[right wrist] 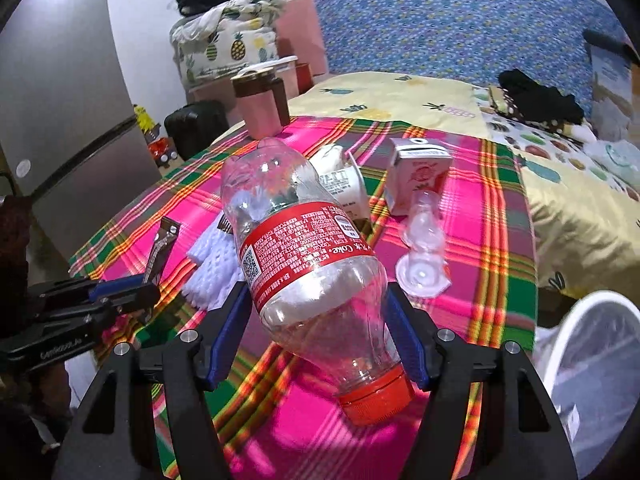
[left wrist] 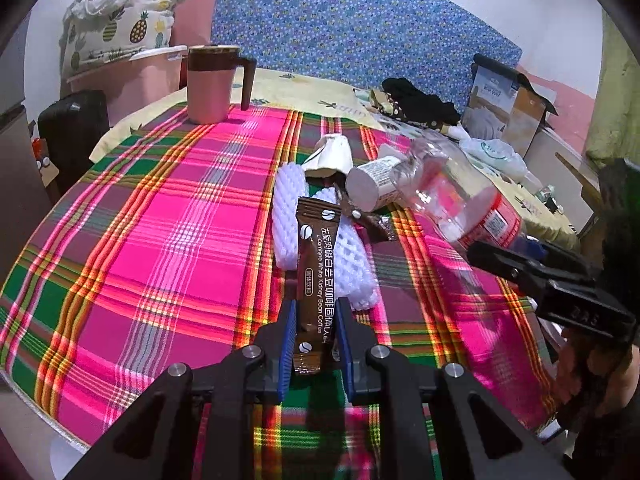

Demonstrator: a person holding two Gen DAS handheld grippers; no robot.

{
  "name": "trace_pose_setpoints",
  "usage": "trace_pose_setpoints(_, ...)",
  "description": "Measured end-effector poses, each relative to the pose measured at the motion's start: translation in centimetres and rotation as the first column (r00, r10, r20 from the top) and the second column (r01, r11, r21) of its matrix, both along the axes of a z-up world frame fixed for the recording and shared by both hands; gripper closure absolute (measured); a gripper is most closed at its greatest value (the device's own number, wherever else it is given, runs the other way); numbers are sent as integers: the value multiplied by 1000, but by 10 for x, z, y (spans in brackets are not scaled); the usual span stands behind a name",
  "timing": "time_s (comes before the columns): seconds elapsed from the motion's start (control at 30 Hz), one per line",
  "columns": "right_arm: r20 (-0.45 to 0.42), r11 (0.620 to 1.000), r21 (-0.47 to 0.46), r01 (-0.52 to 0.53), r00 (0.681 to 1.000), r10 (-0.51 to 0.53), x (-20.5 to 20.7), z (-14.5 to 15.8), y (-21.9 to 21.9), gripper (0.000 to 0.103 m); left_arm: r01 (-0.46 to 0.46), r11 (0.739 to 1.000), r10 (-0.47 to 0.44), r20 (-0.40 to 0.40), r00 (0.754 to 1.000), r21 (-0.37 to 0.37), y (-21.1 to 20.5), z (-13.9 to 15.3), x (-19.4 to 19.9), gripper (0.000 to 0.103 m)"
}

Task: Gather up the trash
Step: 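Lift and carry the wrapper and bottle with both tools over the white bin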

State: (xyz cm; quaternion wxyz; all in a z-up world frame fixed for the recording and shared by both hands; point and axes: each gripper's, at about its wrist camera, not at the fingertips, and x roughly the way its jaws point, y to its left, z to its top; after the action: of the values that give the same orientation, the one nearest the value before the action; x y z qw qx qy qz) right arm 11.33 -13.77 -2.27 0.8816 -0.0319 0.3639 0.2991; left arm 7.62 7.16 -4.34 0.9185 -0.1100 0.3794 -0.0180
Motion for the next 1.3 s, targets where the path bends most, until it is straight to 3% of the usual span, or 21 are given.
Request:
trace_pose_setpoints(0.63,9,986,58,153,988,-154,-32,6,-52,35,144,989,-145,44,988,19,-60,22,-8,83)
trace_pose_setpoints(1.3,-5,946,59,319,948,-319,-44,-1,-108,35,317,948,-318,29,948,35,-136,18,13,83)
